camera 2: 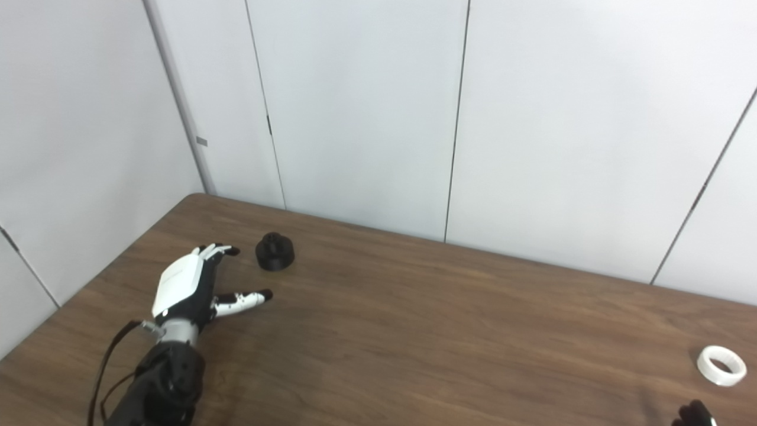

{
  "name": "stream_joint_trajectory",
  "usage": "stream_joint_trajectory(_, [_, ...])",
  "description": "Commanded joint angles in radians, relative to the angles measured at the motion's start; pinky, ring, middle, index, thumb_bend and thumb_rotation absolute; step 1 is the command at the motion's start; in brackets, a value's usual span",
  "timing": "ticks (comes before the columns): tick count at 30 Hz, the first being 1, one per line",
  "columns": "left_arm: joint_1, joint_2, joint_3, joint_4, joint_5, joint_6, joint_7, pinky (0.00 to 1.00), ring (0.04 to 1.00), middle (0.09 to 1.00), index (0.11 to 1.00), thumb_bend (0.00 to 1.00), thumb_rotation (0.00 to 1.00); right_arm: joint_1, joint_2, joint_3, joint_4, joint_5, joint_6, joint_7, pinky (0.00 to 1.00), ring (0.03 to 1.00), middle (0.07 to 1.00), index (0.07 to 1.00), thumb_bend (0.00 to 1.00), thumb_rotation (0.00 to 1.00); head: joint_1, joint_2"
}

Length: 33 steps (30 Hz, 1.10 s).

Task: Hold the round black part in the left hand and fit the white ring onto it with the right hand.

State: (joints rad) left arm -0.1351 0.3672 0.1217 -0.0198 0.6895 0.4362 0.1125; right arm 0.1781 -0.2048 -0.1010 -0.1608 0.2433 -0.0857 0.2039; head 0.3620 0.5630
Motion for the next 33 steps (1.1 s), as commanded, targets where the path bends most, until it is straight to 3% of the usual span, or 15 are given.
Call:
stream_joint_trajectory(1, [-0.057, 0.037, -0.002, 0.024, 0.017, -0.015, 0.041, 1.00, 0.980, 0.927, 0.822, 0.93, 0.42, 0.019, 0.005, 0.006, 0.027, 0.007, -0.011, 0.008, 1.00, 1.000, 1.000, 1.000, 0.65, 1.00, -0.001, 0.001])
stream_joint_trajectory(13, [-0.197, 0.054, -0.041, 0.249, -0.016, -0.020, 0.072, 1.00, 0.979, 0.928, 0.829, 0.92, 0.44, 0.028, -0.006, -0.002, 0.015, 0.016, -0.010, 0.012, 1.00, 1.000, 1.000, 1.000, 0.60, 1.00, -0.012, 0.007])
stream_joint_trajectory(33, [-0.332, 0.061, -0.086, 0.409, -0.085, -0.013, 0.091, 1.00, 0.978, 0.924, 0.810, 0.88, 0.35, 0.047, -0.017, -0.004, 0.002, 0.016, -0.010, 0.016, 1.00, 1.000, 1.000, 1.000, 0.61, 1.00, -0.028, 0.019])
